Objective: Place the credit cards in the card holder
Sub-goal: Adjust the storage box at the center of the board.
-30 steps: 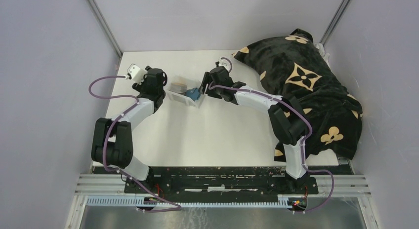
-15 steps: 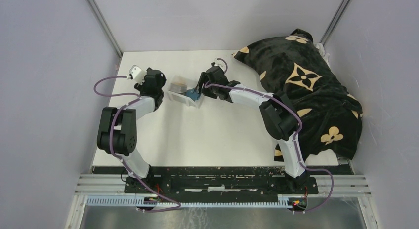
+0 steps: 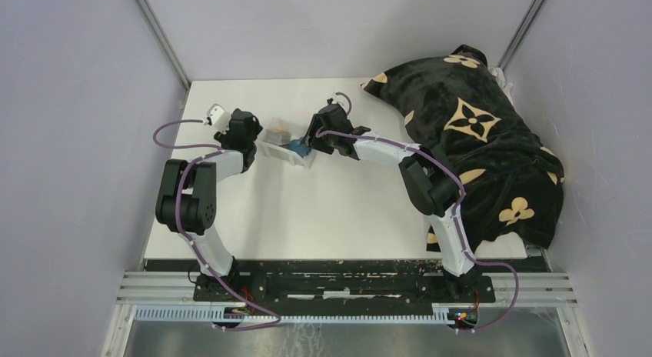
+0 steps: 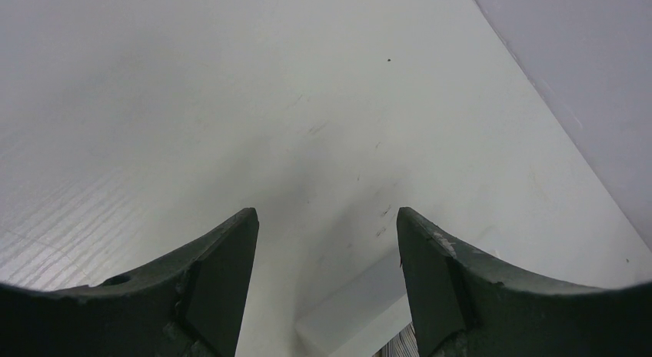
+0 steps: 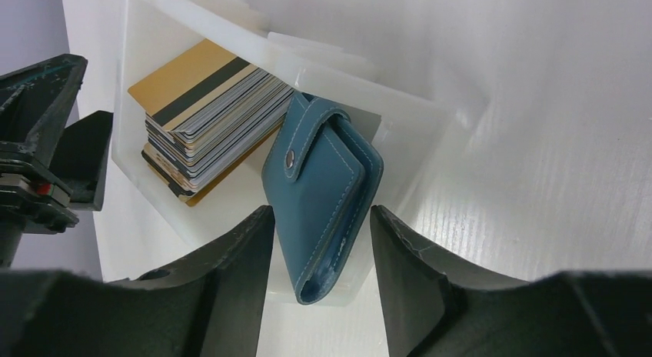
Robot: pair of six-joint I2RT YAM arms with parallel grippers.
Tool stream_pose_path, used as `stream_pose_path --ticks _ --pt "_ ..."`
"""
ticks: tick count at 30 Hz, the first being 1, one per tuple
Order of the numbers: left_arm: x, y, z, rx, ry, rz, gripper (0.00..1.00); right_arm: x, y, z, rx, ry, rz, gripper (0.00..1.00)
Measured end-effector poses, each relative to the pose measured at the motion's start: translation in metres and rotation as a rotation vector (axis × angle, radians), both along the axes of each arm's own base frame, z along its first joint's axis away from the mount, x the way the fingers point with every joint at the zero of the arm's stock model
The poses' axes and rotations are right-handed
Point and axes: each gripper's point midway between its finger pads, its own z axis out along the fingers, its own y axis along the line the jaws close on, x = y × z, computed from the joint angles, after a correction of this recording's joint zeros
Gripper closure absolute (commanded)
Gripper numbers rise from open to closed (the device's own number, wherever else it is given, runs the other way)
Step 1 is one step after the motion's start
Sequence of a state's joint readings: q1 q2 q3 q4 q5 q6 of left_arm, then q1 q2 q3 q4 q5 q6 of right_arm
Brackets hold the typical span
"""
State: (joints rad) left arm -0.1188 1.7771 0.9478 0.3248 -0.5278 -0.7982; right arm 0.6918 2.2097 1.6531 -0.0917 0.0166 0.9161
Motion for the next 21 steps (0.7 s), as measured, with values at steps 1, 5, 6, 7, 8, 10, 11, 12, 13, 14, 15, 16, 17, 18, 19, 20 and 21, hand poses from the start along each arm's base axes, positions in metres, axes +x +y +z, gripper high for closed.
stream_pose_path --ticks 1,5,6,7,8,10,11,12,13,14,15,16,17,18,19,20,21 --pt "0.000 -0.001 0.000 -0.003 0.001 -0.005 0.26 0.000 0.001 0.001 0.004 0.000 0.000 0.48" --pt "0.002 -0.002 0.000 -0.008 -0.005 -0.011 0.27 0.000 0.003 0.002 0.017 0.001 0.008 0.54" --pt "0.002 -0.002 -0.001 -0.009 -0.005 -0.012 0.27 0.000 0.004 0.002 0.020 0.002 0.010 0.54" --pt "0.003 -0.003 -0.002 -0.009 -0.005 -0.014 0.27 0.001 0.005 0.002 0.022 0.001 0.011 0.55" --pt "0.004 -0.004 -0.004 -0.012 -0.002 -0.020 0.27 0.001 0.007 0.002 0.025 0.001 0.013 0.55" --pt "0.006 -0.006 -0.009 -0.017 0.005 -0.030 0.27 0.002 0.008 0.000 0.030 0.004 0.014 0.57" --pt "0.006 -0.007 -0.012 -0.019 0.011 -0.034 0.27 0.001 0.008 -0.001 0.032 0.006 0.015 0.59" --pt "0.007 -0.007 -0.014 -0.021 0.016 -0.038 0.27 0.002 0.009 0.000 0.034 0.006 0.015 0.61" --pt "0.008 -0.009 -0.017 -0.024 0.021 -0.044 0.27 0.001 0.009 -0.001 0.036 0.007 0.018 0.66" --pt "0.009 -0.010 -0.018 -0.028 0.023 -0.050 0.27 0.001 0.010 -0.002 0.039 0.011 0.019 0.68" --pt "0.010 -0.010 -0.019 -0.029 0.023 -0.051 0.27 0.001 0.010 -0.003 0.039 0.012 0.020 0.70" --pt "0.012 -0.010 -0.018 -0.031 0.021 -0.053 0.27 0.001 0.010 -0.004 0.041 0.015 0.019 0.74" --pt "0.014 -0.011 -0.017 -0.035 0.016 -0.058 0.27 0.001 0.011 -0.004 0.045 0.016 0.019 0.77" --pt "0.016 -0.012 -0.016 -0.038 0.012 -0.065 0.27 0.001 0.011 -0.004 0.046 0.016 0.020 0.78" --pt "0.017 -0.013 -0.016 -0.041 0.009 -0.070 0.27 0.001 0.012 -0.003 0.050 0.016 0.019 0.79" --pt "0.019 -0.015 -0.015 -0.044 0.006 -0.077 0.27 0.001 0.013 -0.002 0.057 0.013 0.020 0.82" --pt "0.021 -0.016 -0.014 -0.046 0.001 -0.085 0.27 0.002 0.014 0.000 0.064 0.010 0.022 0.84"
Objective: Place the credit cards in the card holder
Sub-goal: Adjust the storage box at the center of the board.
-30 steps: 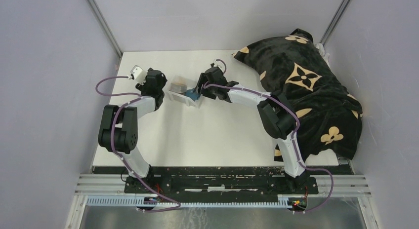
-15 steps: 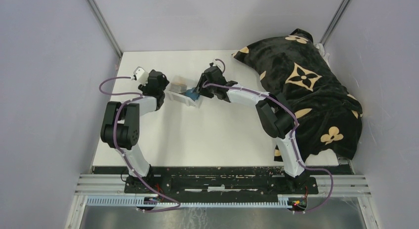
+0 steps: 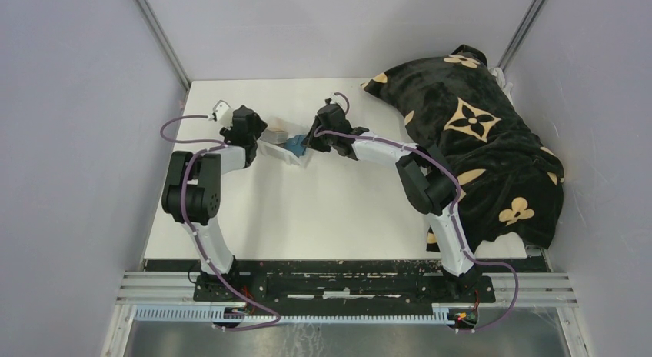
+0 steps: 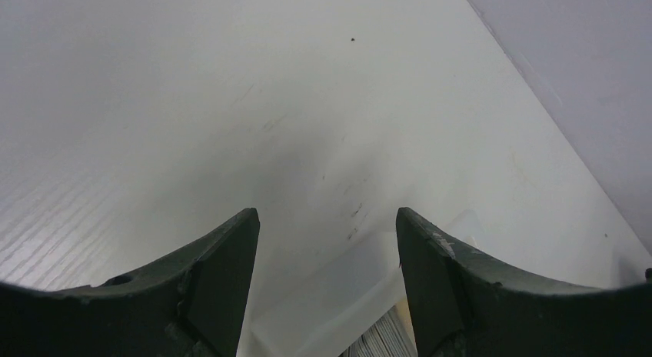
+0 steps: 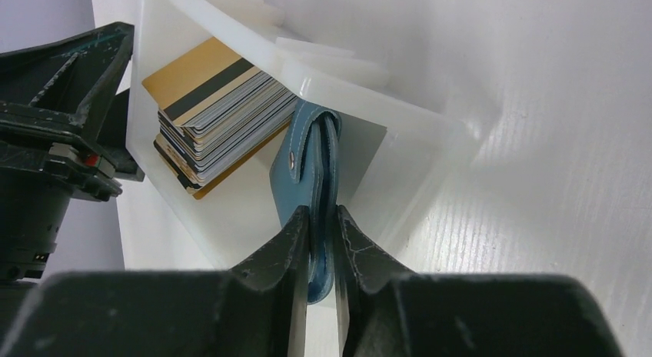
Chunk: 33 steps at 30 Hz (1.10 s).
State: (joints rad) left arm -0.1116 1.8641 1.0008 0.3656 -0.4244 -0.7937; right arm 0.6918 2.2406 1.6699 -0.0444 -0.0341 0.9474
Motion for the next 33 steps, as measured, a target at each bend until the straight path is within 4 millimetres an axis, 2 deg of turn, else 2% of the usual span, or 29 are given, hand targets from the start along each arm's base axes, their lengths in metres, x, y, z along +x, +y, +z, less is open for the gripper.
stream_pose_path --ticks 8,17,24,33 --pt "0.015 -0.010 -0.001 -0.012 -0.019 -0.054 0.27 -0.001 0.001 -0.002 0.019 -0.010 0.004 0.99" --pt "0.022 -0.024 0.002 -0.038 -0.037 -0.133 0.29 -0.013 -0.013 0.003 0.029 -0.031 -0.022 0.99" --pt "0.035 -0.046 0.017 -0.081 -0.105 -0.242 0.35 -0.022 -0.027 0.027 0.042 -0.074 -0.048 0.99" --pt "0.046 -0.077 0.022 -0.146 -0.154 -0.398 0.43 -0.029 -0.043 0.061 0.041 -0.154 -0.076 0.99"
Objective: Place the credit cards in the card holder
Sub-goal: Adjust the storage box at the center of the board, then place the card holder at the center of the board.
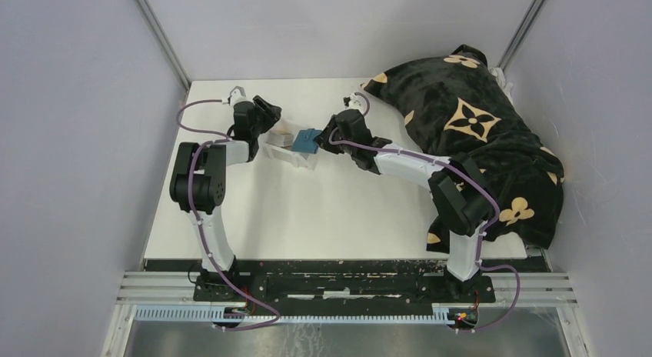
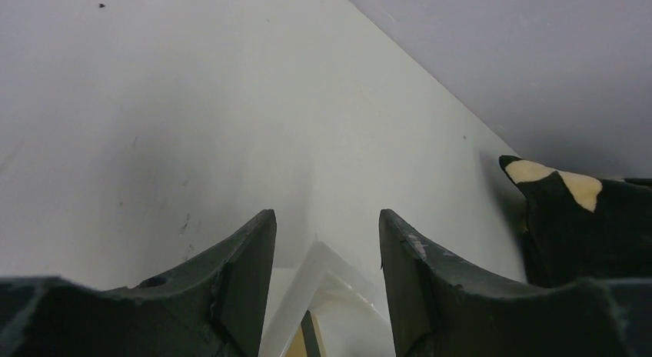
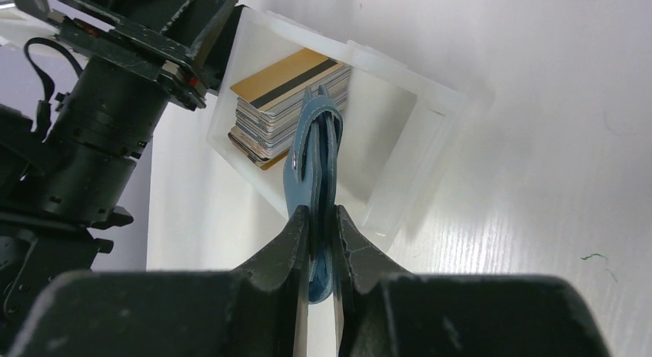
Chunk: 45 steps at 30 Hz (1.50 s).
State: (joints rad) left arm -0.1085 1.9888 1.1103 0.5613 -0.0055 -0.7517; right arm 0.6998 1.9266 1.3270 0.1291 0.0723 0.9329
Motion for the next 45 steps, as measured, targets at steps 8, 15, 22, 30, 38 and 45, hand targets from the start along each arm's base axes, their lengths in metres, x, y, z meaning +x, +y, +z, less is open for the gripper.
stream_pose_path --ticks 8,15,22,30,38,45 --pt "0.012 -0.025 0.006 -0.045 -0.047 -0.128 0.46 -0.009 -0.019 0.024 -0.027 -0.069 -0.016 0.99" --pt "0.029 -0.056 0.010 -0.081 -0.093 -0.239 0.48 -0.023 -0.042 0.035 -0.077 -0.109 -0.028 0.99" --pt "0.033 -0.109 0.010 -0.118 -0.119 -0.384 0.50 -0.039 -0.062 0.028 -0.129 -0.106 -0.030 0.99" --pt "0.021 -0.150 0.011 -0.143 -0.117 -0.479 0.46 -0.052 -0.077 0.030 -0.159 -0.121 -0.030 0.99" --pt "0.024 -0.148 0.028 -0.166 -0.134 -0.448 0.43 -0.065 -0.092 0.046 -0.153 -0.155 -0.043 0.99" --pt "-0.011 -0.152 0.112 -0.166 -0.221 -0.392 0.44 -0.090 -0.111 0.033 -0.103 -0.124 -0.069 0.99"
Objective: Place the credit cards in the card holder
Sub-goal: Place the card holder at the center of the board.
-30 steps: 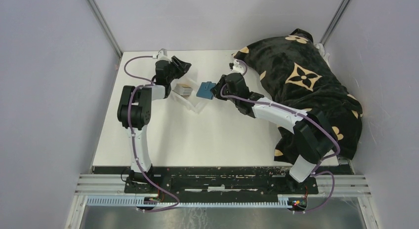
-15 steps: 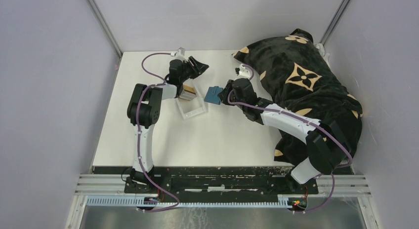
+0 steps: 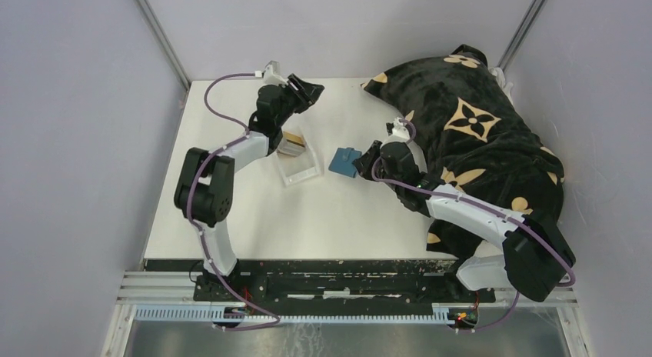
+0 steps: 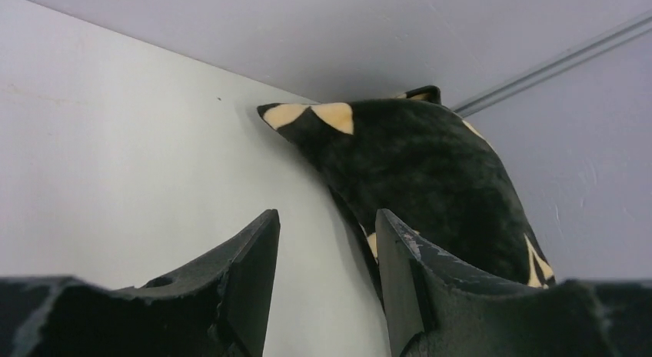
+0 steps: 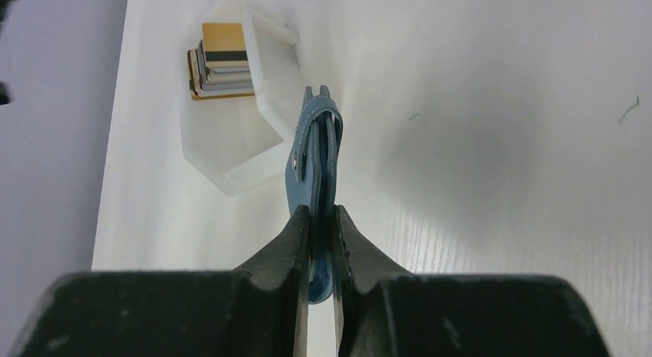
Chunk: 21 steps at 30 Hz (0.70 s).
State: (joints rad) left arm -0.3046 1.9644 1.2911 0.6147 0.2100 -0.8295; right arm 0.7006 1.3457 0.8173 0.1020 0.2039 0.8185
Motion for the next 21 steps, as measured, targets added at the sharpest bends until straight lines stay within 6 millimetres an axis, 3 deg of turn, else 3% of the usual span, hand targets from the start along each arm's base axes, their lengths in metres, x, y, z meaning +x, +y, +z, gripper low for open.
stream_pose_path --ticks 4,7,10,14,15,18,21 --pt "-0.050 -0.015 0.033 0.028 -0.018 0.046 0.45 -0.018 -0.008 -0.026 0.036 0.056 -0.006 0.99" --pt "-0.103 -0.034 0.027 0.064 0.010 0.043 0.47 -0.029 -0.011 -0.046 0.055 0.098 -0.010 0.99" --pt "-0.160 -0.040 -0.023 0.144 0.102 0.026 0.48 -0.039 -0.012 -0.061 0.089 0.126 -0.013 0.99" --pt "-0.216 -0.025 -0.103 0.305 0.248 0.035 0.48 -0.050 -0.014 -0.074 0.140 0.144 -0.031 0.99" --pt "-0.240 -0.021 -0.131 0.372 0.293 0.025 0.48 -0.052 -0.014 -0.077 0.157 0.147 -0.038 0.99" --pt "-0.267 -0.019 -0.153 0.433 0.325 0.005 0.48 -0.056 -0.012 -0.082 0.207 0.154 -0.061 0.99" --pt "-0.283 -0.018 -0.162 0.453 0.333 0.000 0.47 -0.057 -0.008 -0.089 0.250 0.169 -0.082 0.99"
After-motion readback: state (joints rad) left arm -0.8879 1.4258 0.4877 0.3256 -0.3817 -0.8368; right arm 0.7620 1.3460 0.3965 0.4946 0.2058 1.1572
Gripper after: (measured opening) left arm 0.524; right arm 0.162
